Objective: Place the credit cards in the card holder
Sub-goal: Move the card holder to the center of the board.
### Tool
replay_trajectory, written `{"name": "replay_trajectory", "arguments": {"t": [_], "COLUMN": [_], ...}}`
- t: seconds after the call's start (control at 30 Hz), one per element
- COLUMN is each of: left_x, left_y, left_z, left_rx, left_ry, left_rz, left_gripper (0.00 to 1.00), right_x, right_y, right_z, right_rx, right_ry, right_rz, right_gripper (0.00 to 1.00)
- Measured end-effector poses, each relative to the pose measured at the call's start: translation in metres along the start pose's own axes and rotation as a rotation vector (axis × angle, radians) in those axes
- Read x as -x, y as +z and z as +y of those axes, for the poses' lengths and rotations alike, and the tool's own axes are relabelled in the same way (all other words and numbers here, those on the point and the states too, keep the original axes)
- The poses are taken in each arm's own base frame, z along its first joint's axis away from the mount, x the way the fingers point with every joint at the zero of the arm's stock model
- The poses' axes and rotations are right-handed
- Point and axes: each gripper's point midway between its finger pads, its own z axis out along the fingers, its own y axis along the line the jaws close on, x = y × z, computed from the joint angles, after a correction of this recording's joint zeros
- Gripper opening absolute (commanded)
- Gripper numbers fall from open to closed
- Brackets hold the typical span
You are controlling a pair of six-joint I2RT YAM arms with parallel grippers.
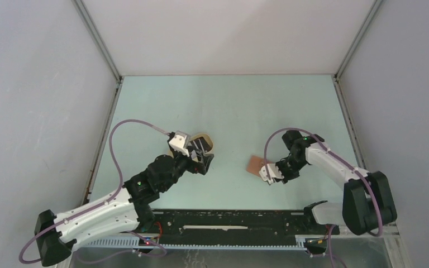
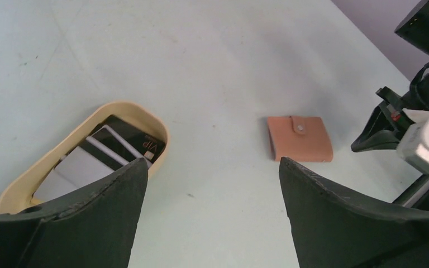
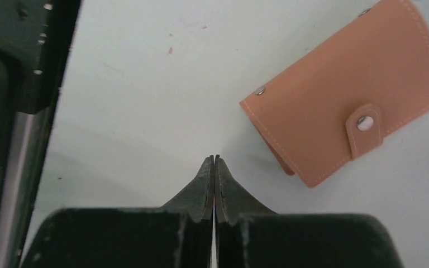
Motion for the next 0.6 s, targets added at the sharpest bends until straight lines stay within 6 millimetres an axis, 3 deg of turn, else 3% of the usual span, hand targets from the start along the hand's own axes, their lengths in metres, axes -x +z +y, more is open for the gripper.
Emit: {"name": "replay_trajectory", "arguments": {"t": [0.23,0.37,0.47,0.6], "left_x": [-0.010,-0.013,-0.015,-0.013], "left_y": [-0.015,-0.018,-0.018,-0.019], "left_z": [0.016,0.019,0.020,0.019], "left_rx": [0.027,0.033,0.036,0.033], "left_ry": [-0.036,-0.049,-0.057,-0.068], "left_rz": [-0.033,-0.039,-0.038,-0.043], "left_gripper": [0.94,0.94,0.95,1.00], "right_x": [-0.019,-0.016,-0.001,0.041], "right_y": [0.032,0.036,0.043,0.046], "right_z": [-0.028,-0.032,-0.046,-0.086], "right_rx": [0.011,0.004,-0.039,-0.144], "right_ry": [0.015,0.032,0.031,0.041], "right_rz": [0.137,0.190,0.171,0.083], "right_gripper": [0.00,0.00,0.03,0.08]}}
